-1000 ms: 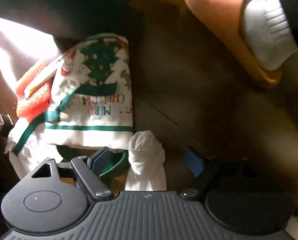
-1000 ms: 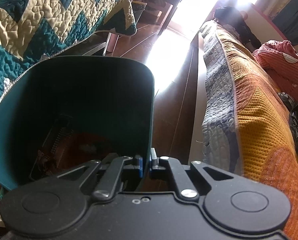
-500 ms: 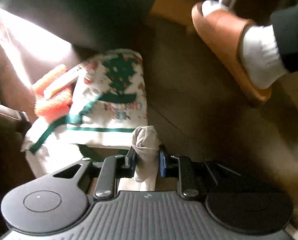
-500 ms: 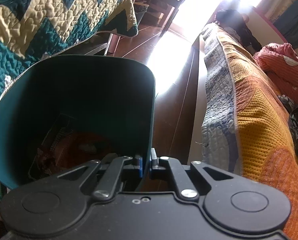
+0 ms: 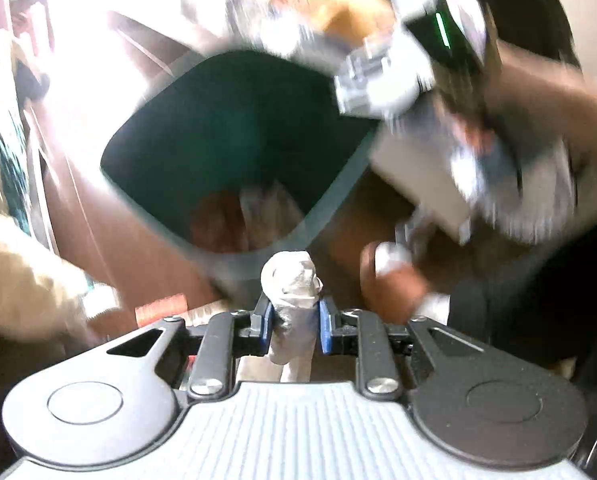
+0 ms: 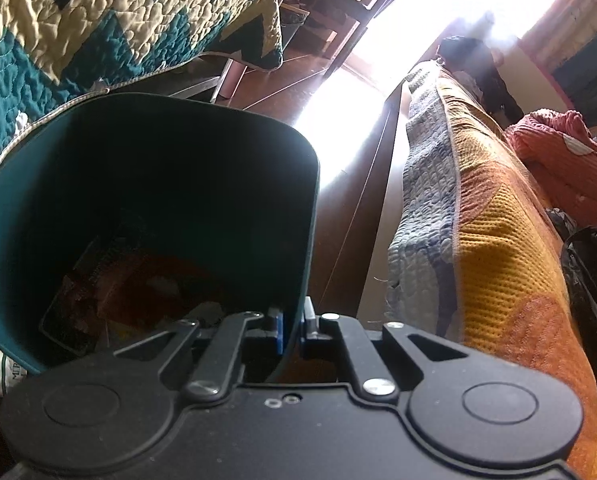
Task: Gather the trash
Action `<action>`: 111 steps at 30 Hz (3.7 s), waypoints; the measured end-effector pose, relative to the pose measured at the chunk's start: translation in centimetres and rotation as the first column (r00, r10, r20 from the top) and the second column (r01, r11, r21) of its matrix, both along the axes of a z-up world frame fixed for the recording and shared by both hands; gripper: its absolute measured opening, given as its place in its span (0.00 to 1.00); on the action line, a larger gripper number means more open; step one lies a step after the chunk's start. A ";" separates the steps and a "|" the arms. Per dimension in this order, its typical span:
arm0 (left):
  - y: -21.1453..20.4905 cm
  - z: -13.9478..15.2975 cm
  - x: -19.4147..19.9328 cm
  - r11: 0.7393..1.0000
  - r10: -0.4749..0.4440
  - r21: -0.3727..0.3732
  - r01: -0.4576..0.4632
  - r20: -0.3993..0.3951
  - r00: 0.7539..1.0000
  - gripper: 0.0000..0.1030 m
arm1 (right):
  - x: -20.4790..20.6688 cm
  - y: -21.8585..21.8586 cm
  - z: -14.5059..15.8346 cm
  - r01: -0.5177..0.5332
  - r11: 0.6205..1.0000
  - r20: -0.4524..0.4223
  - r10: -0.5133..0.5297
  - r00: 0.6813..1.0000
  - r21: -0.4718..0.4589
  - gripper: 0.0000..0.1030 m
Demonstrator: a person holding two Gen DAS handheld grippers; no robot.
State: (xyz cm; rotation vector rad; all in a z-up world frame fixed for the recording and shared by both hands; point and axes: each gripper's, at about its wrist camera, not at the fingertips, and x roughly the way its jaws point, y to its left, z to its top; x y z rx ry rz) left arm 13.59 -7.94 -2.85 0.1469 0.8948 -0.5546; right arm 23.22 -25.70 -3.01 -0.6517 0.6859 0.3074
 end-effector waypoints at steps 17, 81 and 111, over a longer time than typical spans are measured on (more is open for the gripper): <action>-7.5 -4.7 12.8 0.980 0.190 0.076 -0.186 -0.047 0.981 0.22 | -1.5 2.8 1.0 -0.112 0.994 0.030 0.113 0.993 -0.009 0.04; -2.9 -25.7 3.8 0.937 0.061 0.346 0.049 -0.301 0.952 0.09 | 2.0 0.2 0.2 0.057 0.995 -0.038 -0.054 0.998 0.083 0.06; 0.6 12.9 5.2 0.987 0.161 -0.037 -0.157 0.171 0.972 0.00 | 1.1 0.5 -0.2 0.039 0.997 -0.020 -0.037 0.999 0.070 0.06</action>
